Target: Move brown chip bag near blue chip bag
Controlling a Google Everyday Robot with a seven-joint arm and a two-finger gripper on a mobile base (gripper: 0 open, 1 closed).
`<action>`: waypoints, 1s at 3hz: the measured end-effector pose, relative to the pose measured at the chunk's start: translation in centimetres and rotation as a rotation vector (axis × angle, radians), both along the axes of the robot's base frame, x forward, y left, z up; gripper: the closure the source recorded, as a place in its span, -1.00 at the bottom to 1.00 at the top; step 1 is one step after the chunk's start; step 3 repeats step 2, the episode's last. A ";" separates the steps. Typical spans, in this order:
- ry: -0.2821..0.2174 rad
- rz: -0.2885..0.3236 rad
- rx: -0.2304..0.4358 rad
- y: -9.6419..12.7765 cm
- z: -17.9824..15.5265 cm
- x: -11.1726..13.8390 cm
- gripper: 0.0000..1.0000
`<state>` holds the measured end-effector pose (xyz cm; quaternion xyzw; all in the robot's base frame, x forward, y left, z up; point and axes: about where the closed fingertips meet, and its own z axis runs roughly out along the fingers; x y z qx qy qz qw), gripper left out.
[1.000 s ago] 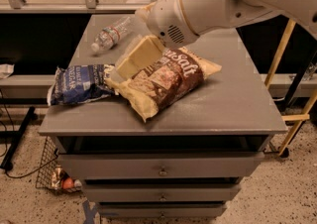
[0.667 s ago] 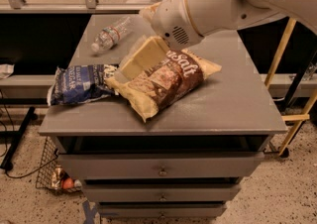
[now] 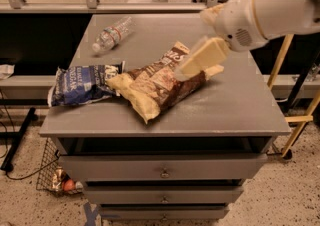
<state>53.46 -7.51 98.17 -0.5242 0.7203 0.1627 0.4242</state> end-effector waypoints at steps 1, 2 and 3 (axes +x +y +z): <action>0.003 -0.122 -0.006 -6.4 -0.2 0.5 -1.00; 0.003 -0.122 -0.006 -6.4 -0.2 0.5 -1.00; 0.003 -0.122 -0.006 -6.4 -0.2 0.5 -1.00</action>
Offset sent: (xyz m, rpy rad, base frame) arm 0.0046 -0.0548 -0.0018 -0.0040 0.0025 -0.1048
